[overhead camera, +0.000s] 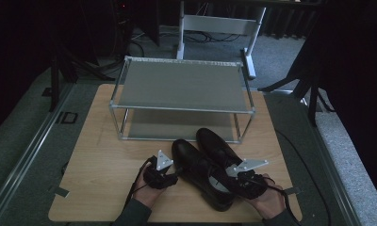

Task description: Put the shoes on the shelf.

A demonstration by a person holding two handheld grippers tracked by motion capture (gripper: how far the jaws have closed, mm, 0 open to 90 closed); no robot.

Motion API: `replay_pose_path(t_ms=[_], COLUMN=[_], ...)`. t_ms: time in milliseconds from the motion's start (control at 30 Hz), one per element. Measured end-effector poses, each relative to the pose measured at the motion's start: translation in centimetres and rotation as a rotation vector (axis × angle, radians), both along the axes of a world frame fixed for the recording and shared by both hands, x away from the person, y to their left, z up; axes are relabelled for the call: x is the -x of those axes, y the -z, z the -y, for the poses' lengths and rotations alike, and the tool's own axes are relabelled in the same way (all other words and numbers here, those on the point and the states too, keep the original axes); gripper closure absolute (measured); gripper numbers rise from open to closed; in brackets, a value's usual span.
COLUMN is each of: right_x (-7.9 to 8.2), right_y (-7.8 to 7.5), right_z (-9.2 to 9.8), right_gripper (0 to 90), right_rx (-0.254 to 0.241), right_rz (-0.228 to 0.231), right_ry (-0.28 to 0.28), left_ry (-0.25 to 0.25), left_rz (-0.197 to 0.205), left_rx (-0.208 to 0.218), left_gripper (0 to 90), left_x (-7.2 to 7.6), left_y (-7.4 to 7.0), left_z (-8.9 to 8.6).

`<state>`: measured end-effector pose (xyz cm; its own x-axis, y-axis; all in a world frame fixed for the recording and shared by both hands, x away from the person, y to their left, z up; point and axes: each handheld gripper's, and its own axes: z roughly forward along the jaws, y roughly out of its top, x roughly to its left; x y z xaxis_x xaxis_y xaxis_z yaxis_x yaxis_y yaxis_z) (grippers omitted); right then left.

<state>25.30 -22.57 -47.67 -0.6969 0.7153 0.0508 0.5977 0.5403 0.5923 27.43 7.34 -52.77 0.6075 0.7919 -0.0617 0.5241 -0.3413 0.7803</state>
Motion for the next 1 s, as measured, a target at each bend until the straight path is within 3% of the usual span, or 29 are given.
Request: replay_pose_path(t_ms=[233, 567, 800, 1000], right_x=[-0.4, -2.2, -3.2, -3.8], right_y=[-0.5, -1.2, -1.8, -2.2], right_z=[-0.6, -0.8, -0.8, -1.1], right_gripper=[81.5, 81.7, 81.9, 81.9], right_rx=[-0.008, -0.076, -0.114, -0.134], right_rz=[0.050, 0.058, 0.059, 0.060], right_ry=[0.039, 0.131, 0.155, 0.162], left_ry=[-0.027, -0.078, -0.111, -0.107], left_rz=[0.015, 0.043, 0.056, 0.064], left_rx=[0.006, 0.024, 0.060, 0.070], left_gripper=[52.0, 51.8, 46.4, 43.4], left_x=[-1.5, -2.8, -2.9, -2.2], left_y=[-0.9, -2.4, -3.3, -3.7], left_z=[-0.2, -0.7, -1.6, -2.0])
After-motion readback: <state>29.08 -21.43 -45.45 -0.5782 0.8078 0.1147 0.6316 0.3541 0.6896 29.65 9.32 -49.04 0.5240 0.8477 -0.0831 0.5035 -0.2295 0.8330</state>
